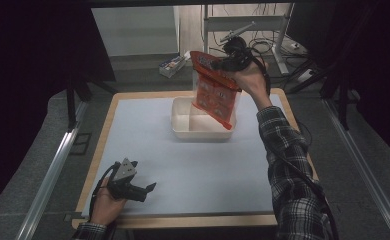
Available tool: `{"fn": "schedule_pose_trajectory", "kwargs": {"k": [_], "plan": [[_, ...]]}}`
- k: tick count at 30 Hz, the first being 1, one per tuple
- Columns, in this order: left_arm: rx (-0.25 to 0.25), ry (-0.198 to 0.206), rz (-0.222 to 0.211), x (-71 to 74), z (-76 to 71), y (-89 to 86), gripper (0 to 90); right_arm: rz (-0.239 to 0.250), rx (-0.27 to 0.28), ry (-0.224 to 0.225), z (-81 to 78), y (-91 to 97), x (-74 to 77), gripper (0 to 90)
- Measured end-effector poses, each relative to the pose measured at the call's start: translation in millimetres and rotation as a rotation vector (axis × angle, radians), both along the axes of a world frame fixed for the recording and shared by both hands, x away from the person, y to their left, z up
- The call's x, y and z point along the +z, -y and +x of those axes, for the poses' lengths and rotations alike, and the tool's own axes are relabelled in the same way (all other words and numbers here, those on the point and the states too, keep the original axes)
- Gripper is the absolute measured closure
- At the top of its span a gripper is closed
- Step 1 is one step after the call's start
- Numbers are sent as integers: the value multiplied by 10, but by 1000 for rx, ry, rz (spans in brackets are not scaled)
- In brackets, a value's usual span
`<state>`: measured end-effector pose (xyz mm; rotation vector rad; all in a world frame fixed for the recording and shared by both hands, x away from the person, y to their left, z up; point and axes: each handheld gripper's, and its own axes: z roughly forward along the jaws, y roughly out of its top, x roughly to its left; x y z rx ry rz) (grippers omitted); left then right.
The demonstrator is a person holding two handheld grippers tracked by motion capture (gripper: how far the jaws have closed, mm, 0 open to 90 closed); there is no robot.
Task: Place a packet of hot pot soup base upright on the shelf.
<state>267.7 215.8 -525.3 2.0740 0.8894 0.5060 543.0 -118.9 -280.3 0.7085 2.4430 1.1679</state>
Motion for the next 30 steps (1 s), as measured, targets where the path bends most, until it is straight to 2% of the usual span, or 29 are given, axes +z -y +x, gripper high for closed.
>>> {"fn": "schedule_pose_trajectory", "kwargs": {"k": [3, 4, 11, 13, 20, 25, 30], "plan": [[-4, 2, 8, 2, 0, 3, 0, -1, 1, -30, 69, -43, -125, 880], [-3, 2, 8, 2, -1, 3, 0, -1, 1, -30, 69, -43, -125, 880], [-5, 2, 10, 2, -1, 0, 0, -20, -16, -75, 185, -64, -371, 878], [-6, 3, 12, 1, 0, 2, 0, 4, -29, -65, 218, -25, -399, 877], [-8, 3, 22, 0, 0, 3, 0, 14, -93, -66, 338, 102, -447, 872], [-5, 3, 30, -4, -3, 15, 0, -26, -136, -51, 413, 124, -482, 865], [0, 9, 48, -13, -4, 24, 0, -40, -195, -51, 502, 199, -520, 838]]}}
